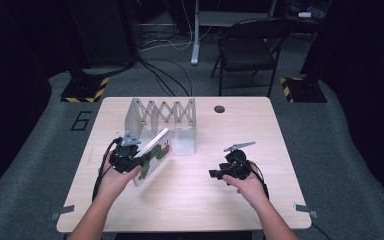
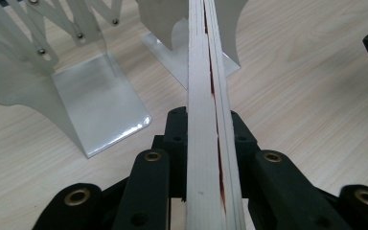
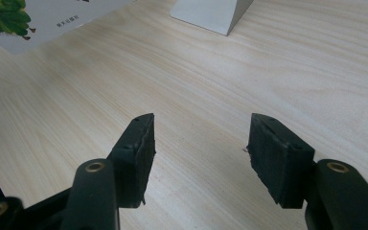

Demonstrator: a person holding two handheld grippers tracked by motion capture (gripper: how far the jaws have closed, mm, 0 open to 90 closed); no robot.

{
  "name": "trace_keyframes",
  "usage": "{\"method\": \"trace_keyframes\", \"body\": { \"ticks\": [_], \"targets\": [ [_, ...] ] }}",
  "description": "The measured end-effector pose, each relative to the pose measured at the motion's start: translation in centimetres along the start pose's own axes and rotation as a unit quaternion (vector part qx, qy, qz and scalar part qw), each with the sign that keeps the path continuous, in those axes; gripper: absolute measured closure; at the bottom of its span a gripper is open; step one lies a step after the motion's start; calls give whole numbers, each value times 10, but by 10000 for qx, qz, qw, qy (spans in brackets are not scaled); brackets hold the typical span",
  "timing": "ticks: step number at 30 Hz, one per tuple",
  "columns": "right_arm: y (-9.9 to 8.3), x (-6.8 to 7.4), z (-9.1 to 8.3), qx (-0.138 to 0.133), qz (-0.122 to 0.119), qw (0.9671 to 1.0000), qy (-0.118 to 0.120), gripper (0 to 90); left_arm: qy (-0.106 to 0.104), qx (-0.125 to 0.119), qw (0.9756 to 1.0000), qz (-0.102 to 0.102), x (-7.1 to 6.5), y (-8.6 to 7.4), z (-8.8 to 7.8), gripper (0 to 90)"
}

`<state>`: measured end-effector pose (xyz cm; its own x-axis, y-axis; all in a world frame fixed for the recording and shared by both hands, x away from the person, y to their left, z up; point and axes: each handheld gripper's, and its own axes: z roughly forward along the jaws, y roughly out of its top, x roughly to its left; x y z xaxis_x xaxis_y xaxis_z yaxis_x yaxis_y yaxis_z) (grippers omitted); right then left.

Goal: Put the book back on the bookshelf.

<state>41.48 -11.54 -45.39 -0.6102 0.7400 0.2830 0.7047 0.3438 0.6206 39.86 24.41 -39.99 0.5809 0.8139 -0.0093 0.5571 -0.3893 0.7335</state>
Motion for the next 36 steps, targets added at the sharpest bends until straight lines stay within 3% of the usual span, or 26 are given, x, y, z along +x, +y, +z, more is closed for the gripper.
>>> {"method": "trace_keyframes", "body": {
  "ticks": [14, 20, 29, 32, 36],
  "targets": [
    [0, 0, -1, 36, 49, 10000, -3, 423, 121, -5, 9997, -215, 17, -8, -9, 757],
    [0, -1, -2, 31, 40, 10000, -26, 423, 245, -182, 9986, -441, 23, -10, -15, 756],
    [0, 0, -1, 44, 55, 10000, 0, 422, 428, -165, 9972, -585, 33, -17, -20, 756],
    [0, -1, -1, 61, 76, 10000, 2, 422, 522, -167, 9959, -723, 37, -20, -18, 756],
    [-1, -2, 0, 27, 50, 10000, -19, 422, 600, -167, 9952, -755, 38, -22, -13, 756]
  ]
}}
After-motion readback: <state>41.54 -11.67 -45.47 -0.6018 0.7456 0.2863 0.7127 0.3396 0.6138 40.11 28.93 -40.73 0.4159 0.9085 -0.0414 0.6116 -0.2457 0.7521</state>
